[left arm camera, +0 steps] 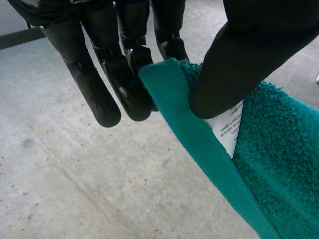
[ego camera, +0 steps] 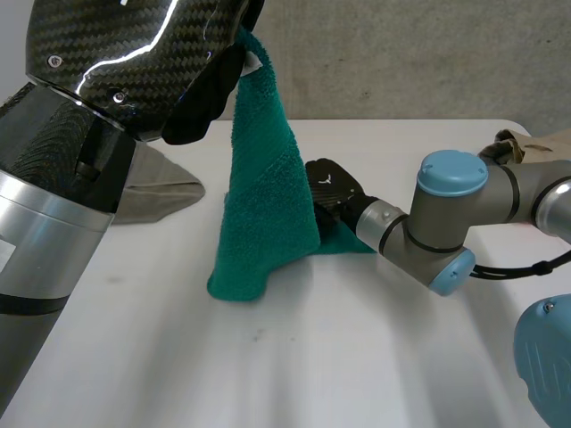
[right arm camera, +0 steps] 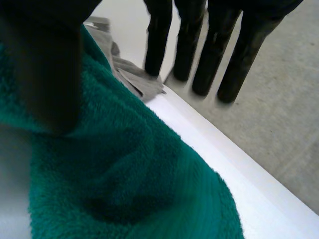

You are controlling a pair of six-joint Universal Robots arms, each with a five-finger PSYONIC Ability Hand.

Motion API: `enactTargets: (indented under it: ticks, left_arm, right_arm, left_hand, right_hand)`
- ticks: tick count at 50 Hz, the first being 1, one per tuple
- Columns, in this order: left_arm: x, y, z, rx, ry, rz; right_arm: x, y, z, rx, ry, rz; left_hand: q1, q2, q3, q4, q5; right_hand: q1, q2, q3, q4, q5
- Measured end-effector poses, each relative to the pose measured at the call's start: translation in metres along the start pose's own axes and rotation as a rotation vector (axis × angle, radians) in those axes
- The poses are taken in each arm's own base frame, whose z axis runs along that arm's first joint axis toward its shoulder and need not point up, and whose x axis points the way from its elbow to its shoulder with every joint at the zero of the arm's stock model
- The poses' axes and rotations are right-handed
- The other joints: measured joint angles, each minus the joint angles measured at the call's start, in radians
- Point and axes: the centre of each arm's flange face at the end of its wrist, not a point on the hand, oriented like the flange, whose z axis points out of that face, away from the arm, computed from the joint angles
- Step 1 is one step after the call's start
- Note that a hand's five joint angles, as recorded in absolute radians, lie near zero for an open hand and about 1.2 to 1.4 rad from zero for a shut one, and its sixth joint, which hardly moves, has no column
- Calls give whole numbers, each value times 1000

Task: Fold the laundry.

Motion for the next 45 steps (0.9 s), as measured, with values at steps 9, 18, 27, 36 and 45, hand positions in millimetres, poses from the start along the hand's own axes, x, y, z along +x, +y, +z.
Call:
enactTargets:
  ticks: [9, 18, 27, 36, 45]
  left_arm:
    - [-4, -2, 1, 2, -15, 4]
    - [-22, 6, 9, -10, -85, 42]
    - [-35, 23, 12, -64, -146, 58]
    - [-37, 10, 14, -28, -155, 23]
    - [-45, -2, 20, 13, -181, -6]
  right_arm:
    - [10, -10, -3, 7, 90, 72]
    - [43, -71, -34, 35, 297, -50]
    - [51, -89, -78, -78, 370, -225]
    - [26, -47, -67, -163, 146, -148]
    - [-19, -6, -36, -186, -53, 42]
  left_hand:
    - [0, 0, 0, 0, 0]
    - [0, 0, 0, 0, 0]
    - [0, 0, 0, 0, 0]
    - [0, 0, 0, 0, 0]
    - [0, 0, 0, 0, 0]
  right_hand:
    - [528, 661, 660, 667, 658]
    - [528, 661, 660, 667, 659]
    - [191, 314, 338, 347, 351]
    - [-275, -300, -310, -288, -268]
    - [-275, -300, -310, -288, -269]
